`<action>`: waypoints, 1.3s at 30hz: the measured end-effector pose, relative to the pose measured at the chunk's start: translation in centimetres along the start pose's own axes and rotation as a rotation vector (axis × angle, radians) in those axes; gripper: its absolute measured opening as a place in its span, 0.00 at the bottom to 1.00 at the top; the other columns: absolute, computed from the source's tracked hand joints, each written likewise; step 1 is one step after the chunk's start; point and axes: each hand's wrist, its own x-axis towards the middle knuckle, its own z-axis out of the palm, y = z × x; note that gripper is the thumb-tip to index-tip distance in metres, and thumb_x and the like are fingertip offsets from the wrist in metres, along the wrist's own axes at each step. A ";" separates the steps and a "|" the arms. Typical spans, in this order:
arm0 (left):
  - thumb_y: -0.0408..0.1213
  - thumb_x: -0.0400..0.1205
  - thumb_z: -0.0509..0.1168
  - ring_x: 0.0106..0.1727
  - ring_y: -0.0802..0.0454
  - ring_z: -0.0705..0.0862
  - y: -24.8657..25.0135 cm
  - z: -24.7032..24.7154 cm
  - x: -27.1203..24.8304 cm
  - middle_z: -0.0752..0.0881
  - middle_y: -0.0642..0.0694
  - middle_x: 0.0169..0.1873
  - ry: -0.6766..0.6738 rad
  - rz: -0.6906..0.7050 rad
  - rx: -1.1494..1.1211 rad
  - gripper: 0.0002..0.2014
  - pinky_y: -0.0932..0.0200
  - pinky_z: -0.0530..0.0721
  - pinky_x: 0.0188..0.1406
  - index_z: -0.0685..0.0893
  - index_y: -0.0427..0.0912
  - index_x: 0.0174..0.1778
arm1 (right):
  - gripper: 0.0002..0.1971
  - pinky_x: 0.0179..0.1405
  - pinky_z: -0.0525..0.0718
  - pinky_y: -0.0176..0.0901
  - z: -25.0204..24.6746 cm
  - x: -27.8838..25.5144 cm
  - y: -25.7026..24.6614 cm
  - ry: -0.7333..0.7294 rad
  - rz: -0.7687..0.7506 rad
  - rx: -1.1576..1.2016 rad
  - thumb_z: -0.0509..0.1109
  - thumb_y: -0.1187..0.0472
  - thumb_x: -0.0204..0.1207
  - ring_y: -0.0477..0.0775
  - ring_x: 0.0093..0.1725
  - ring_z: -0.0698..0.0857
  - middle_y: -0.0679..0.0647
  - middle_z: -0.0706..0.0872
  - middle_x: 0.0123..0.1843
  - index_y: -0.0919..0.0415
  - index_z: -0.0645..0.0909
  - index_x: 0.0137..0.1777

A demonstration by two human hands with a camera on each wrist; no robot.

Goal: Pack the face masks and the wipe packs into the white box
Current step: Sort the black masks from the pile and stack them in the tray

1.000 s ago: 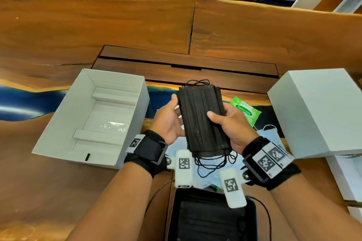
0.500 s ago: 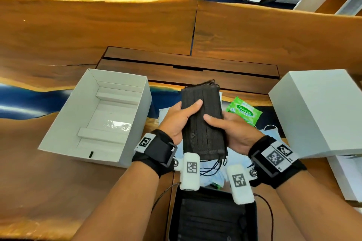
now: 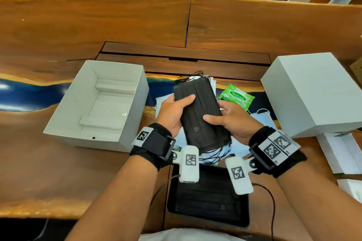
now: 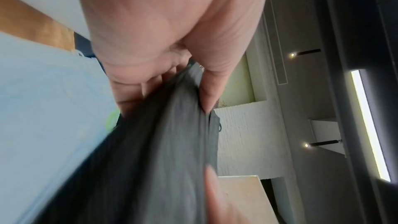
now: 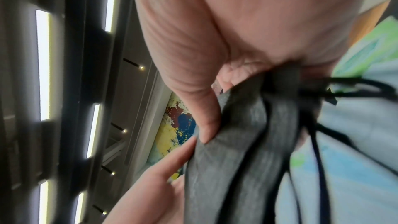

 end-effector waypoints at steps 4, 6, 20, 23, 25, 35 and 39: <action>0.26 0.79 0.71 0.45 0.46 0.88 -0.2 -3.3 -2.0 0.89 0.43 0.45 -0.044 0.001 0.158 0.11 0.49 0.85 0.37 0.79 0.42 0.52 | 0.08 0.47 0.89 0.51 -2.9 -1.7 0.5 0.161 -0.006 -0.135 0.79 0.66 0.70 0.59 0.42 0.89 0.65 0.91 0.50 0.59 0.83 0.45; 0.24 0.78 0.72 0.46 0.44 0.90 -1.1 -4.3 -3.1 0.90 0.41 0.48 -0.075 -0.041 0.205 0.16 0.48 0.86 0.36 0.76 0.42 0.57 | 0.09 0.44 0.88 0.47 -3.7 -2.6 1.3 0.172 0.002 -0.156 0.80 0.66 0.69 0.58 0.40 0.88 0.64 0.89 0.49 0.57 0.82 0.43; 0.26 0.77 0.74 0.38 0.41 0.92 -5.3 -6.8 -9.2 0.92 0.37 0.44 -0.213 -0.346 0.815 0.11 0.52 0.89 0.27 0.81 0.37 0.51 | 0.13 0.49 0.84 0.39 -5.7 -6.8 7.2 -0.141 0.047 -0.570 0.79 0.73 0.68 0.55 0.51 0.86 0.62 0.89 0.50 0.59 0.86 0.49; 0.31 0.78 0.75 0.28 0.46 0.89 -6.5 -6.2 -9.7 0.88 0.39 0.34 -0.227 -0.380 1.133 0.12 0.59 0.80 0.17 0.77 0.37 0.47 | 0.12 0.55 0.86 0.46 -4.8 -6.7 8.2 -0.176 0.042 -0.746 0.78 0.71 0.68 0.57 0.53 0.88 0.58 0.90 0.50 0.57 0.86 0.49; 0.32 0.78 0.75 0.23 0.48 0.86 -7.2 -5.7 -9.8 0.85 0.42 0.28 -0.212 -0.331 1.329 0.11 0.63 0.76 0.14 0.78 0.36 0.45 | 0.12 0.59 0.86 0.50 -4.1 -6.5 9.2 -0.192 0.038 -0.846 0.78 0.69 0.69 0.56 0.54 0.88 0.55 0.90 0.51 0.54 0.85 0.48; 0.48 0.76 0.75 0.56 0.40 0.84 -7.9 -3.8 -10.4 0.84 0.41 0.57 -0.167 0.123 1.933 0.27 0.52 0.77 0.42 0.72 0.40 0.63 | 0.15 0.47 0.78 0.43 -2.6 -6.9 11.3 -0.096 -0.126 -1.299 0.74 0.54 0.75 0.54 0.58 0.82 0.52 0.85 0.58 0.54 0.79 0.60; 0.46 0.77 0.74 0.58 0.43 0.82 -8.8 -1.9 -9.8 0.82 0.42 0.59 -0.436 0.135 1.956 0.24 0.55 0.73 0.42 0.73 0.41 0.61 | 0.15 0.42 0.78 0.45 -2.7 -8.1 9.7 -0.116 -0.205 -1.315 0.77 0.48 0.70 0.53 0.49 0.80 0.48 0.80 0.48 0.52 0.78 0.49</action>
